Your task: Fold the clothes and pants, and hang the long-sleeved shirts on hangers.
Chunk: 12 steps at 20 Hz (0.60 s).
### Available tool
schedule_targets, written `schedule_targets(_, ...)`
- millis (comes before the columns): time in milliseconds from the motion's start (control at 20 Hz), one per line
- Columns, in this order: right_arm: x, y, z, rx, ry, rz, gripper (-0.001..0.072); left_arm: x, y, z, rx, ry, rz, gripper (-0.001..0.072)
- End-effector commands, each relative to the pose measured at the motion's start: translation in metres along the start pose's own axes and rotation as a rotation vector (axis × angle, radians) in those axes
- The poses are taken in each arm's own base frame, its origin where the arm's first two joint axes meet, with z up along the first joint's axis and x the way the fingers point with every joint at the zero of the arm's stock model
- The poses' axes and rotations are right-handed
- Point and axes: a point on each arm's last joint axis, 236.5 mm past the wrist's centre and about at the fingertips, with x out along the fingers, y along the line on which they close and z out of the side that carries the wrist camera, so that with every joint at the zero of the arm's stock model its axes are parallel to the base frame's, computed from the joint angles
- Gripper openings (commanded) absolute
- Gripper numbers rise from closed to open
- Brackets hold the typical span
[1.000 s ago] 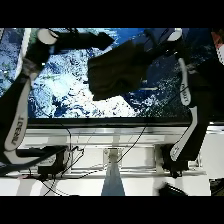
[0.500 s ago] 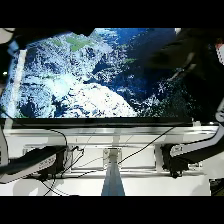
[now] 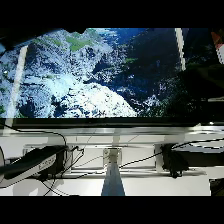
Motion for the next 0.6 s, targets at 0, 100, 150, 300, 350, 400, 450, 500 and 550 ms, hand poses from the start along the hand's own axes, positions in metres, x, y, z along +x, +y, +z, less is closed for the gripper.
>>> schedule_targets(0, 0.000, -0.047, -0.023, 0.085, 0.079, -0.106, 0.0342, -0.001, -0.001, 0.001, 0.001, -0.003, 0.000, 0.0696)
schedule_targets(100, 0.005, -0.046, -0.026, 0.085, 0.095, -0.100, 0.0662, -0.001, -0.001, 0.001, 0.000, -0.003, 0.000, 0.0696)
schedule_targets(150, 0.007, -0.045, -0.027, 0.082, 0.099, -0.099, 0.0668, -0.001, -0.001, 0.001, 0.000, -0.003, 0.000, 0.0696)
schedule_targets(300, 0.011, -0.038, -0.028, 0.067, 0.114, -0.091, 0.0668, -0.001, -0.001, 0.001, 0.000, -0.003, 0.000, 0.0696)
schedule_targets(350, 0.013, -0.032, -0.028, 0.054, 0.115, -0.085, 0.0667, -0.001, -0.001, 0.001, 0.000, -0.003, 0.000, 0.0696)
schedule_targets(400, 0.016, -0.025, -0.026, 0.037, 0.111, -0.078, 0.0666, -0.001, -0.001, 0.001, 0.000, -0.003, 0.000, 0.0696)
schedule_targets(450, 0.019, -0.019, -0.023, 0.022, 0.099, -0.073, 0.0658, -0.001, -0.001, 0.001, 0.000, -0.003, 0.000, 0.0696)
schedule_targets(500, 0.021, -0.011, -0.020, 0.006, 0.090, -0.066, 0.0609, -0.001, -0.001, 0.001, 0.000, -0.003, 0.000, 0.0696)
schedule_targets(550, 0.024, -0.002, -0.017, -0.013, 0.079, -0.054, 0.0584, -0.001, -0.001, 0.001, 0.000, -0.003, 0.000, 0.0696)
